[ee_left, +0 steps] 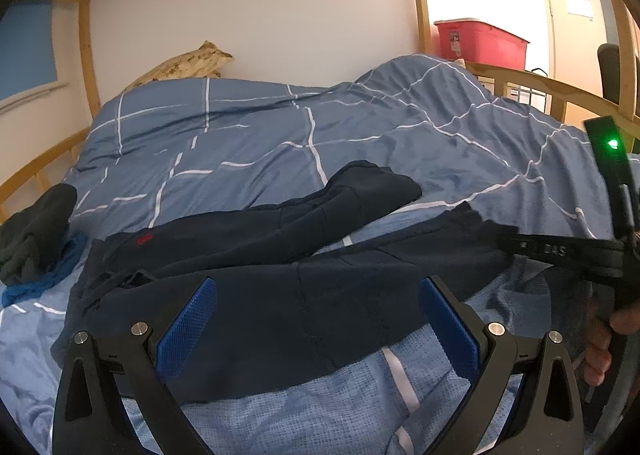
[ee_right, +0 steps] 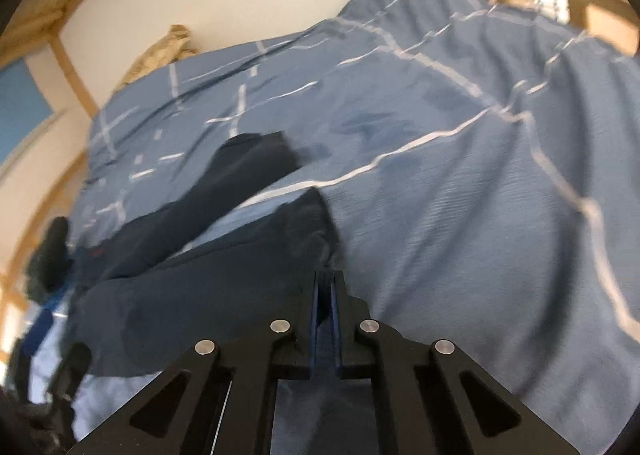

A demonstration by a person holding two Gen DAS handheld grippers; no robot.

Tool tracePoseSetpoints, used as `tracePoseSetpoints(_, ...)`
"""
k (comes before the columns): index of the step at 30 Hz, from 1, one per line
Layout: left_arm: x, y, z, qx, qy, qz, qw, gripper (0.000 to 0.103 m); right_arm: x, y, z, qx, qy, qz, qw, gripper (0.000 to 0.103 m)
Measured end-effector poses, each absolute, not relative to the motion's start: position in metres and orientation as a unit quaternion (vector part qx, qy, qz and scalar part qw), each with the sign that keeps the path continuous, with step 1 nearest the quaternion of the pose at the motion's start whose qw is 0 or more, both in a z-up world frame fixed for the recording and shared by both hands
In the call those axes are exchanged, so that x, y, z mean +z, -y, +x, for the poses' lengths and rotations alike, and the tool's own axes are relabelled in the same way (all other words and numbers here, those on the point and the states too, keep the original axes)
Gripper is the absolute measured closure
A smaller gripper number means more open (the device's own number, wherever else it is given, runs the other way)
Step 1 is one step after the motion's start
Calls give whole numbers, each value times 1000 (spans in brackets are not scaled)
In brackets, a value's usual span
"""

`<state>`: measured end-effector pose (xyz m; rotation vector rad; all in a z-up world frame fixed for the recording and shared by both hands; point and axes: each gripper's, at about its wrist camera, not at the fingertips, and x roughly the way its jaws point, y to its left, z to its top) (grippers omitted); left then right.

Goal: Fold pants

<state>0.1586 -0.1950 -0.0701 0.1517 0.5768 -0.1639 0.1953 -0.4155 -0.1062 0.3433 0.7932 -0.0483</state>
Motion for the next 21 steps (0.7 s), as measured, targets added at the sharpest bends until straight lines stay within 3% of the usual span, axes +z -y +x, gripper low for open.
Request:
tracePoseSetpoints(6, -73, 187, 165, -80, -300, 64, 948, 0, -107, 400, 190, -74, -406, 122, 903, 96)
tracePoseSetpoints(8, -71, 182, 167, -77, -295, 63, 950, 0, -97, 398, 187, -95, -392, 109, 909, 69)
tracePoseSetpoints(10, -66, 178, 171, -68, -284, 65, 954, 0, -76, 394, 185, -96, -348, 98, 927, 62)
tracePoseSetpoints(15, -48, 173, 194, -74, -268, 50, 959, 0, -42, 386, 222, -24, -310, 62, 949, 62)
tracePoseSetpoints(21, -33, 172, 239, -76, -265, 28, 961, 0, -50, 381, 280, 36, -328, 62, 942, 62)
